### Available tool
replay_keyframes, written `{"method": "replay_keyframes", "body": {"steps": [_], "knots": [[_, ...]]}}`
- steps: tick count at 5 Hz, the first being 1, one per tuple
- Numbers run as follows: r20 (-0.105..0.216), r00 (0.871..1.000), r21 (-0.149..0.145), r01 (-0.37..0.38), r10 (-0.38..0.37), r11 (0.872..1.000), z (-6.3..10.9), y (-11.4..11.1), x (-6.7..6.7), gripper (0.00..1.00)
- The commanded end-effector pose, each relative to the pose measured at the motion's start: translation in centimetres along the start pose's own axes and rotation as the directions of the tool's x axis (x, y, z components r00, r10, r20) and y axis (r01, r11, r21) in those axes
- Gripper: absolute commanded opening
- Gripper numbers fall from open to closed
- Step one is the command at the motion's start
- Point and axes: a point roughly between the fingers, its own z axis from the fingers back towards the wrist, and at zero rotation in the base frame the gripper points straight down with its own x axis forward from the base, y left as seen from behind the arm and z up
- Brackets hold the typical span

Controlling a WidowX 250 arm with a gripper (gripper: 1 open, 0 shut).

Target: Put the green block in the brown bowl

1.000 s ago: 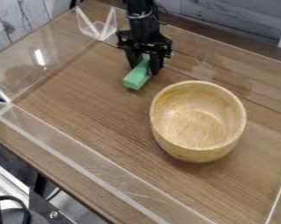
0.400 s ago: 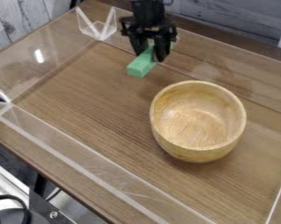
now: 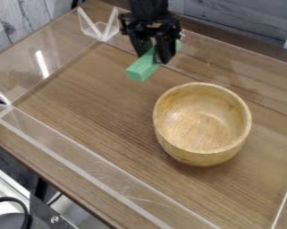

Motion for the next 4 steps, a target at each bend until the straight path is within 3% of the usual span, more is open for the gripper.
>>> {"method": "replay_keyframes", "body": {"steps": [1, 3, 4], "knots": [[0.016, 0.995, -0.009, 0.094, -0.094, 0.996, 1.9, -2.5, -0.4, 0.0], [-0.022, 0.993, -0.01, 0.116, -0.117, 0.993, 0.3, -6.7, -1.9, 0.0], [-0.08, 0.984, 0.015, 0.16, -0.159, 0.987, -1.2, -8.2, -2.2, 0.0]]}}
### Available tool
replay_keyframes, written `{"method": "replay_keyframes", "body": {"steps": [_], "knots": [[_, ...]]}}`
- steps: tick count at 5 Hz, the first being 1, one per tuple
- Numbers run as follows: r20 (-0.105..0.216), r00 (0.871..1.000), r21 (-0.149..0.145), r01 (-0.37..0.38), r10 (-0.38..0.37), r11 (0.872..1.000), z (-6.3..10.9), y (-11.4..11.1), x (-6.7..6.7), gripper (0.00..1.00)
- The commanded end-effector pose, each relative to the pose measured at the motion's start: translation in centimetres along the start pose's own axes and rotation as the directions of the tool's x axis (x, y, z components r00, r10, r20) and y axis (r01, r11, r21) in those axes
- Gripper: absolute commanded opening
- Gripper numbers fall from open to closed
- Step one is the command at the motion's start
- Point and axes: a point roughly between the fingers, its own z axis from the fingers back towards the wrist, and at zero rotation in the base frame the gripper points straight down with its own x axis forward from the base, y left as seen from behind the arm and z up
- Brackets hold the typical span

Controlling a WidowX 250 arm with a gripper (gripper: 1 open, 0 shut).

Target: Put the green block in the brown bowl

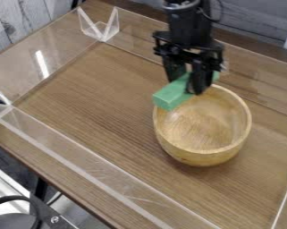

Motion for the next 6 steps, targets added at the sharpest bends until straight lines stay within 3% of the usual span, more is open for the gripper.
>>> {"method": "replay_keyframes", "body": {"steps": [1, 2, 4, 6], "knots": [[-0.023, 0.999, 0.037, 0.04, -0.039, 0.999, -0.5, -1.5, 0.9, 0.0], [-0.084, 0.995, 0.06, 0.066, -0.06, 0.996, -2.2, -2.1, 0.9, 0.0], [-0.11, 0.992, 0.026, 0.061, -0.057, 0.998, -3.7, -1.8, 1.5, 0.0], [-0.126, 0.992, 0.021, 0.027, -0.024, 0.999, -5.2, -2.3, 1.1, 0.0]]}}
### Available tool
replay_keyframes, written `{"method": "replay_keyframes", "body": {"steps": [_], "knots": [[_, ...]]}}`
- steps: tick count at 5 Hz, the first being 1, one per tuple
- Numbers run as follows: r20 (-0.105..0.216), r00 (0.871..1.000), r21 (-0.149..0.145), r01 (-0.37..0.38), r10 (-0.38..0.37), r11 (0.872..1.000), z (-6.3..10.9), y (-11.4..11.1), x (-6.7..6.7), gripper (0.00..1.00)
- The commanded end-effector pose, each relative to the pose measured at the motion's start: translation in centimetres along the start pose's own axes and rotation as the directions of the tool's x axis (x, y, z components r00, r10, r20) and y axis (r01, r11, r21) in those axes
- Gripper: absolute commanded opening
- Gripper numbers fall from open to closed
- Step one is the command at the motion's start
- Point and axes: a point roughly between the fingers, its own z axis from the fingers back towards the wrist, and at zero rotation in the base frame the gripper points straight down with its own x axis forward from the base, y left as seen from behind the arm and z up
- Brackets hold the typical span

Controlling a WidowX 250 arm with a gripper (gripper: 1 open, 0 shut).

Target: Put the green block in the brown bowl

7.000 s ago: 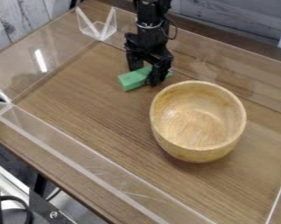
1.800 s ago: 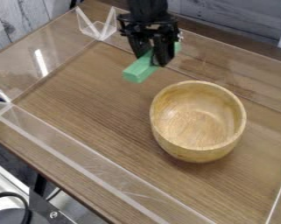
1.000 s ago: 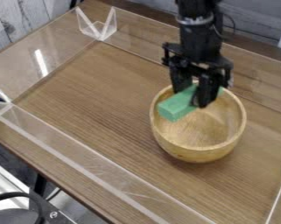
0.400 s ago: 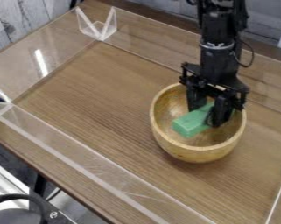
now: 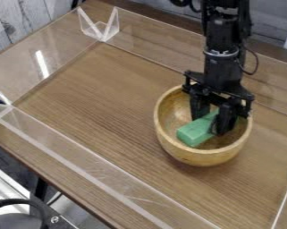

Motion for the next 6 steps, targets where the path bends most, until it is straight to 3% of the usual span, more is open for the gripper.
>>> {"method": "replay_keyframes", "body": {"steps": [1, 4, 6], "knots": [[0.045, 0.999, 0.0, 0.002, -0.002, 1.0, 0.7, -0.3, 0.7, 0.0], [0.055, 0.996, -0.018, -0.07, 0.071, 0.997, -1.1, 0.3, 1.7, 0.0], [0.054, 0.995, -0.002, -0.083, 0.083, 0.997, -1.0, -0.2, 1.2, 0.0]]}}
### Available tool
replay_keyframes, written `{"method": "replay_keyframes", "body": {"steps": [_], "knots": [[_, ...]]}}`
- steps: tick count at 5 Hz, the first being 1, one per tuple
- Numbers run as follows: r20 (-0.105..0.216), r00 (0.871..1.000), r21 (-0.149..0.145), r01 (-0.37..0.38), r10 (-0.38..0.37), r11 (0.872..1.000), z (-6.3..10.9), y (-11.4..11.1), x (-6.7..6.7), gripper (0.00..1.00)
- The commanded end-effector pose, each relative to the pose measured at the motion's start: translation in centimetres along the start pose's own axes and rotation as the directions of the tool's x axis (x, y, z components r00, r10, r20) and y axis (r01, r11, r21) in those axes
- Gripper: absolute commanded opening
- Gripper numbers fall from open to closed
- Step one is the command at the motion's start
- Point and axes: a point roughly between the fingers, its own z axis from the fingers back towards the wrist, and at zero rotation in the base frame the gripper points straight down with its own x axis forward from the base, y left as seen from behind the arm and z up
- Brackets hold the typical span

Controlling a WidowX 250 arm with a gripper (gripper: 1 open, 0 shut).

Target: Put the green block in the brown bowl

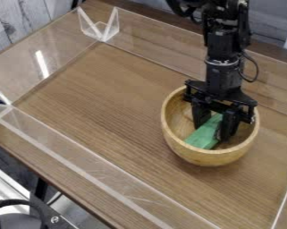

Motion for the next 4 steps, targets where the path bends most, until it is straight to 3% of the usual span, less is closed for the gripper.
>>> {"method": "replay_keyframes", "body": {"steps": [1, 2, 3, 4], "knots": [[0.013, 1.0, 0.023, -0.014, 0.014, 1.0, 0.8, 0.0, 0.2, 1.0], [0.004, 1.0, 0.041, -0.027, 0.026, 0.999, 1.3, 0.4, 0.2, 0.0], [0.031, 0.999, 0.043, -0.018, 0.017, 0.999, 1.9, 0.2, 0.3, 1.0], [0.059, 0.998, 0.046, -0.01, 0.007, 0.999, 2.6, -0.1, 0.2, 1.0]]}}
